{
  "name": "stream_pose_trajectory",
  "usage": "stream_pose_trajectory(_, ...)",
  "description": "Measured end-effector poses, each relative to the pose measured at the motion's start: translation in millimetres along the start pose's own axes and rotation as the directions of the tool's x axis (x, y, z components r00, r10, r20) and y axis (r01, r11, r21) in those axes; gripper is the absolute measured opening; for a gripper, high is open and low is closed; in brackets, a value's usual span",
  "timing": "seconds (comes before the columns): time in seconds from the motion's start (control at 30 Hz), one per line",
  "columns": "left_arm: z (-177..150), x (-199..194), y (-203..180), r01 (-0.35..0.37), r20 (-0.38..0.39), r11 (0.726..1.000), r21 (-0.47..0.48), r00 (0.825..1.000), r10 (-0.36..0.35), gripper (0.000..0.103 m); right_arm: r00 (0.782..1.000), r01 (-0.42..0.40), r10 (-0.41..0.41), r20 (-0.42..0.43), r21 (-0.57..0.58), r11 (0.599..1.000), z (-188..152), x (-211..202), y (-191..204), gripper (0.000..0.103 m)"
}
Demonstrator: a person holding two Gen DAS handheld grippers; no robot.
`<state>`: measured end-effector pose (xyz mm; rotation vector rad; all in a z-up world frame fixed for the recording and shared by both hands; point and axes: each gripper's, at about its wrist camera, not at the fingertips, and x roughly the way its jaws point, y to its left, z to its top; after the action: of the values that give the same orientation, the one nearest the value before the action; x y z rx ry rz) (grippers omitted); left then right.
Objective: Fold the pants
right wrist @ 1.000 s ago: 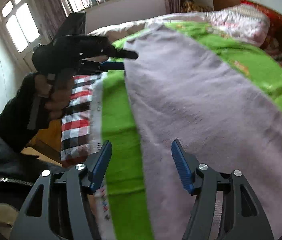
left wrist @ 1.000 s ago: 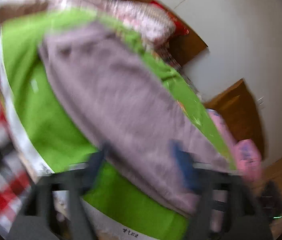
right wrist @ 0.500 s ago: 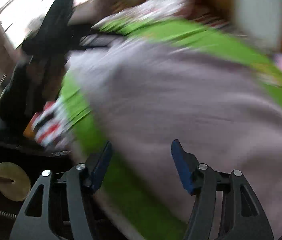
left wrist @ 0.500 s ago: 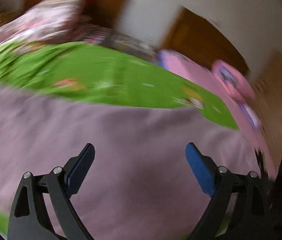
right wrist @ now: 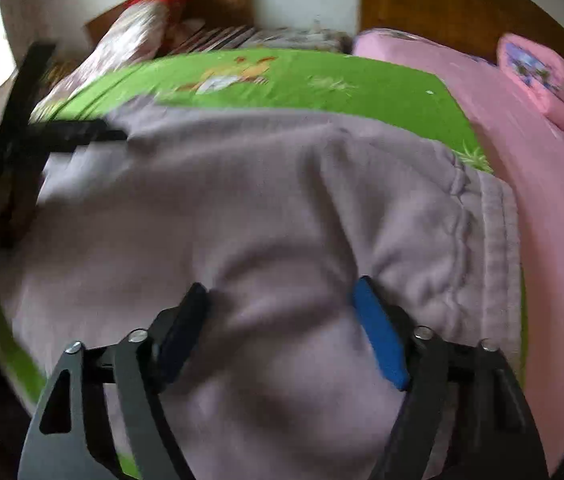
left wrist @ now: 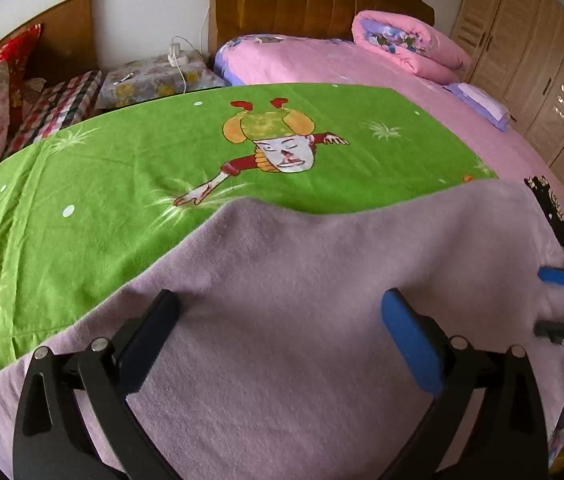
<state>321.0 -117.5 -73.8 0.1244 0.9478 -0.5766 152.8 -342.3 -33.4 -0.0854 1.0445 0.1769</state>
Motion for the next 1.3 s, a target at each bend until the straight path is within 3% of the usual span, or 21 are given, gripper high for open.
stream_pose_trajectory(0.1,-1.1,0.7,-2.0,-0.017,0.002,1.000,0.006,1.000,0.017,0.101,1.000,-0.023,0.022,-0.020,-0.044,0.999,0.2,-3.3,-6.0,0.071)
stream_pose_trajectory(0.23,1.3,12.2,-18.0,-0.112,-0.019,0.992,0.066,0.993,0.114,0.101,0.998,-0.052,0.050,-0.027,-0.065,0.997,-1.2,-12.8,-12.3,0.070)
stream_pose_trajectory(0.33,2.7,16.3,-15.7,-0.132,-0.025,0.988,0.080,0.991,0.134,0.102,0.997,0.026,-0.019,0.074,-0.092,0.995,13.3,-33.1,-9.0,0.079)
stream_pose_trajectory(0.43,2.4,16.2,-16.4,-0.132,-0.024,0.988,0.082,0.991,0.135,0.102,0.986,0.015,-0.015,0.165,0.000,1.000,45.8,-26.0,-28.3,0.086)
stream_pose_trajectory(0.53,1.2,15.8,-15.7,-0.131,-0.024,0.988,0.082,0.991,0.134,0.102,0.988,0.113,-0.113,0.101,0.011,0.994,68.4,10.0,-39.0,0.086)
stream_pose_trajectory(0.63,1.1,15.8,-16.0,-0.130,-0.024,0.988,0.082,0.991,0.133,0.102,0.992,0.126,-0.125,-0.017,0.012,0.992,66.6,40.2,-49.6,0.088)
stream_pose_trajectory(0.83,1.0,15.3,-15.3,-0.129,-0.024,0.988,0.081,0.991,0.131,0.102,0.997,0.077,-0.077,-0.004,-0.003,0.997,45.8,26.3,-61.8,0.088)
stream_pose_trajectory(0.97,1.2,14.4,-14.3,-0.129,-0.024,0.988,0.080,0.991,0.131,0.102,0.974,0.224,-0.225,0.024,0.045,0.974,37.1,-0.1,-54.6,0.088)
stream_pose_trajectory(1.03,1.3,14.4,-14.1,-0.129,-0.024,0.988,0.081,0.991,0.131,0.102,0.980,0.170,-0.176,0.089,0.069,0.983,28.5,-26.0,-44.9,0.088)
stream_pose_trajectory(1.13,1.2,14.3,-14.1,-0.127,-0.024,0.989,0.080,0.991,0.130,0.102,0.986,0.000,-0.012,0.166,0.074,0.997,13.5,-49.7,-19.4,0.088)
stream_pose_trajectory(1.2,1.2,14.3,-14.2,-0.128,-0.024,0.988,0.081,0.991,0.131,0.102,0.989,-0.053,0.054,0.139,-0.010,0.999,3.1,-45.1,8.1,0.088)
stream_pose_trajectory(1.3,1.1,14.0,-14.1,-0.128,-0.024,0.989,0.080,0.991,0.130,0.102,0.998,-0.049,0.051,0.035,-0.062,0.997,-13.8,-23.1,26.3,0.088)
